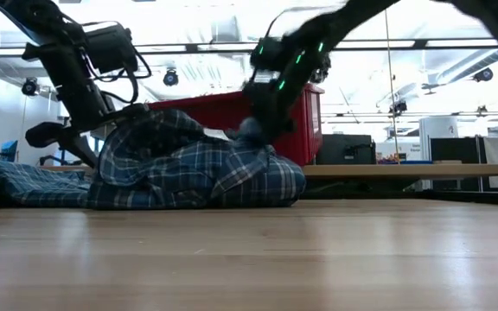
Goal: Fold Laundry from Bin
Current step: Fold the blue patterned long sleeve shirt
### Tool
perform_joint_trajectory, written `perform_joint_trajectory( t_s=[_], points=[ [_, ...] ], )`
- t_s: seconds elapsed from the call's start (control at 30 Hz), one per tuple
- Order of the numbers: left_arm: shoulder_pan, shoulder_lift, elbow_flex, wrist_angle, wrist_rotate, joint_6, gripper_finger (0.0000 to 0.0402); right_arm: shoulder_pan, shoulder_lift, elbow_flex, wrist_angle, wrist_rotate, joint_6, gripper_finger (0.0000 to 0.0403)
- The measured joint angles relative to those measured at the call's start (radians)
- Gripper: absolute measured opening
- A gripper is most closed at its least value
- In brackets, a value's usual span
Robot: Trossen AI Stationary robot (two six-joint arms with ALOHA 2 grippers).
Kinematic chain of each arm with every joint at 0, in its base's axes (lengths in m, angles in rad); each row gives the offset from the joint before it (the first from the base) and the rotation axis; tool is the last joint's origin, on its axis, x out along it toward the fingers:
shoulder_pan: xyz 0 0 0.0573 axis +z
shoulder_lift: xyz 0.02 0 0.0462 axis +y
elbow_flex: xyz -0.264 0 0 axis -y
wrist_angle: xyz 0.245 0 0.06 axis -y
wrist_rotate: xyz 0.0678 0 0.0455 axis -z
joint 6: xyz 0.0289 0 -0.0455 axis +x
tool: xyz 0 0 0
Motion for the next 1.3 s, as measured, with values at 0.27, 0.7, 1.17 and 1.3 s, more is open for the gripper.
perform_joint_trajectory(
  t_s=[0.27,0.7,1.17,1.3],
  points=[
    [0.000,-0.107,0.000,-0.031,0.017,0.042,0.0235,0.011,-0.239,-0.106,-0.367,0.046,-0.235,0.0226],
    [-0.060,-0.322,0.000,-0.025,0.051,0.096,0.0235,0.186,-0.197,-0.399,0.253,0.034,-0.007,0.0226],
    [-0.334,-0.351,0.000,0.197,-0.050,0.101,0.0235,0.084,0.090,-0.088,0.195,0.117,0.045,0.0226],
    [-0.485,-0.324,0.002,0.190,-0.098,0.101,0.0235,0.076,0.138,-0.084,0.175,0.113,0.039,0.0226]
  ],
)
